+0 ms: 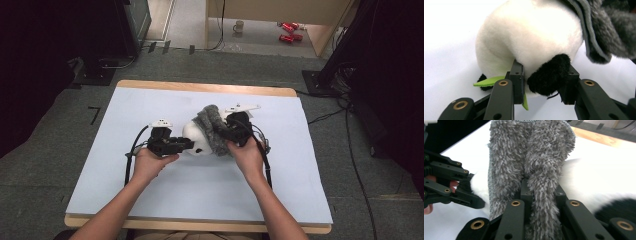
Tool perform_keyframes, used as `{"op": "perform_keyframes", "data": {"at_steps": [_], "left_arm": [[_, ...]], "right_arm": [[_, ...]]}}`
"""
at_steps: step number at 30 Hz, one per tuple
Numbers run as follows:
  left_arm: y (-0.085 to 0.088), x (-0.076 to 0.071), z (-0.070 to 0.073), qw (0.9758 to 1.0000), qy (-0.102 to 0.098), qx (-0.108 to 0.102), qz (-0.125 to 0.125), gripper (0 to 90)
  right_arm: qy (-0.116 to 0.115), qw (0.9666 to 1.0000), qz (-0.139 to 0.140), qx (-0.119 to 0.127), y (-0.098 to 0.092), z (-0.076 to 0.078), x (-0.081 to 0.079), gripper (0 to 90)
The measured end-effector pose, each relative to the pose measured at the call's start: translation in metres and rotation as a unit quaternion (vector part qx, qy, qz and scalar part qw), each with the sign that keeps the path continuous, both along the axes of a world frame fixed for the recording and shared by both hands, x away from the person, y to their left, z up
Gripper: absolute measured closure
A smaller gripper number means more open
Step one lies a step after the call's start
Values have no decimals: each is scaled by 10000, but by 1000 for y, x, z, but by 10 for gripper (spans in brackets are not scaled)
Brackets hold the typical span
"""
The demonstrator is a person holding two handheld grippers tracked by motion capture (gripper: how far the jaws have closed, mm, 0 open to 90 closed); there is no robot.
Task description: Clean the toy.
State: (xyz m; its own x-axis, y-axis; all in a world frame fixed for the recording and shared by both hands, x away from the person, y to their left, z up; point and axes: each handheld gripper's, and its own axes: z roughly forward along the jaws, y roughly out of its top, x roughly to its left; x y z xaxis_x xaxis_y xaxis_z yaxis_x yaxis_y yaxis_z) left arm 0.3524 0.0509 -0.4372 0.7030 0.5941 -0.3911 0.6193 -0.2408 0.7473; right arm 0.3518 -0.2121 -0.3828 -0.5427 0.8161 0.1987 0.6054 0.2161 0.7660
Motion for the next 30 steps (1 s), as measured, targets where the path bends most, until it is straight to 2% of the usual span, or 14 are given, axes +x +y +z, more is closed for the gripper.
{"op": "perform_keyframes", "data": {"at_steps": [5,7,15,18,24,27,30], "left_arm": [[10,8,-3,9996,218,-154,24,634],[12,10,-3,9996,229,-157,28,634],[12,14,-3,9998,136,-109,2,634],[10,14,-1,9999,120,-47,-46,634],[11,18,0,9998,160,-50,-90,636],[11,20,0,9998,174,-45,-119,636],[10,21,0,9997,201,-73,-117,637]], "right_arm": [[-162,9995,-281,-27,-21,14,0,787],[-226,9987,-451,-33,-32,16,0,787],[-56,9956,-899,260,-68,5,4,786],[-54,9946,-1038,75,-75,4,3,787],[74,9902,-1393,-36,-97,1,0,789],[126,9889,-1481,74,-106,1,-2,789],[67,9887,-1478,257,-109,7,-7,788]]}}
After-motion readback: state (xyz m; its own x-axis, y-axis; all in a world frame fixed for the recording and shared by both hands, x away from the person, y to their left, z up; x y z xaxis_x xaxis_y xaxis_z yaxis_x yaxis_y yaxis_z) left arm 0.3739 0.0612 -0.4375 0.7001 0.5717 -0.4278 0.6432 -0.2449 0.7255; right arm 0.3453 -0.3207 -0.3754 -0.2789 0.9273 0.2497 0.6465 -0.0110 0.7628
